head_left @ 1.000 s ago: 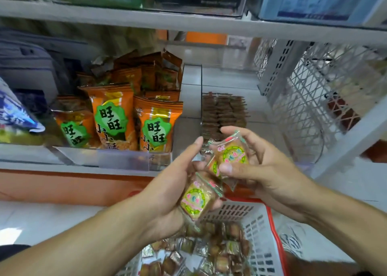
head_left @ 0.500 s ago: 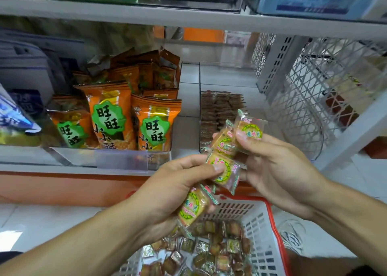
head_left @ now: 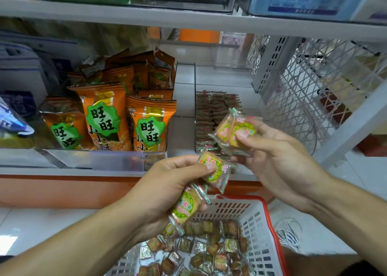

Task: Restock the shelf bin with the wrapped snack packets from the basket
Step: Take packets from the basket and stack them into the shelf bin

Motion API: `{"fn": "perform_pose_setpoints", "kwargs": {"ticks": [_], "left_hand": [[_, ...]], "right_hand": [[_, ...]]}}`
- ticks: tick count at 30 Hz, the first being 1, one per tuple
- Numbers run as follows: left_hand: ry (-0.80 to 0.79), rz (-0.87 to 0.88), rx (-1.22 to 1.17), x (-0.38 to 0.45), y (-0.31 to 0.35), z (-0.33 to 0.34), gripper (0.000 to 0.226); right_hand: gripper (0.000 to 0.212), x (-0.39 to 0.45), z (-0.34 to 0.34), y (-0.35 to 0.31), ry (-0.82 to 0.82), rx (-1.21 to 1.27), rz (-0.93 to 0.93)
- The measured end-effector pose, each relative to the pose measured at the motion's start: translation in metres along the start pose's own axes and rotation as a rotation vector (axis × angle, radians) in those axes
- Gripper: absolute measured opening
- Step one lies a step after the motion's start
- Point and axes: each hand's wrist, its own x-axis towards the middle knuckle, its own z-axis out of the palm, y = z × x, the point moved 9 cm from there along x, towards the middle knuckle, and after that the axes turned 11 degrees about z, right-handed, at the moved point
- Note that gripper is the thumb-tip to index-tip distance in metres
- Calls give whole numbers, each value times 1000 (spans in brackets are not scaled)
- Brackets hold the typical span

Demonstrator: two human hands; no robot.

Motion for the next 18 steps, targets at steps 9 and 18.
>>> {"fn": "perform_pose_setpoints", "kwargs": {"ticks": [9, 18], "left_hand": [[304, 124, -55, 2, 5, -24, 17], [295, 217, -33, 2, 9, -13, 44]], "right_hand": [[56, -1, 3, 26, -79, 42, 187], [35, -3, 15, 54, -41, -7, 218]]}}
